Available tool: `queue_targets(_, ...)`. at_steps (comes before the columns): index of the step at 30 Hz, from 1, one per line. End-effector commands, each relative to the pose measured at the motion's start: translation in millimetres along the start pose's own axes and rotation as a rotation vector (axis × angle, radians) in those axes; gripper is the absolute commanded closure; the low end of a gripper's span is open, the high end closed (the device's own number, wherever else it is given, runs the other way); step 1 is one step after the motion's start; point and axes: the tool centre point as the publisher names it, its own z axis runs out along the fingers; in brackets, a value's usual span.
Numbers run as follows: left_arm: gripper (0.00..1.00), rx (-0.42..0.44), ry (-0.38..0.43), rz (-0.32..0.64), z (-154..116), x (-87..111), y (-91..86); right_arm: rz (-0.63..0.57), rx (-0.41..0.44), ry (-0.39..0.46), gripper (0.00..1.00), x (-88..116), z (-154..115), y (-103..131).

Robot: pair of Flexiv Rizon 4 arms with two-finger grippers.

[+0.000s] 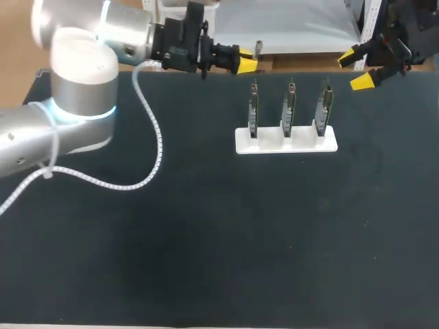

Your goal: Pick up the optical module with the left hand, and insert it into the network port with the right hand.

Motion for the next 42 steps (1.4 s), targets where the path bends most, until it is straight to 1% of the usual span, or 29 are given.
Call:
queue_targets(1,1.0,0.038,-0.045,0.016,21,-7.0,6.1,-0.001,0.004,0.0,0.0,0,0,2)
queue_targets(10,1.0,0.059,-0.094,0.012,48,-21.7,2.9,-0.001,0.004,0.0,0.0,0,0,2)
queue_targets(17,1.0,0.08,-0.112,0.0,71,-24.2,-1.1,-0.001,0.004,0.0,0.0,0,0,2)
queue_targets(18,1.0,0.083,-0.125,-0.009,74,-24.5,-2.0,-0.001,0.004,0.0,0.0,0,0,2)
queue_targets(29,1.0,0.054,-0.144,-0.032,105,-26.1,-9.1,-0.001,0.004,0.0,0.0,0,0,2)
queue_targets(34,1.0,0.03,-0.152,-0.021,112,-28.7,-9.2,-0.001,0.004,0.0,0.0,0,0,2)
queue_targets(36,1.0,0.019,-0.167,-0.034,113,-28.8,-8.3,-0.001,0.004,0.0,0.0,0,0,2)
queue_targets(42,1.0,-0.012,-0.156,-0.024,118,-25.4,-8.8,-0.001,0.004,0.0,0.0,0,0,2)
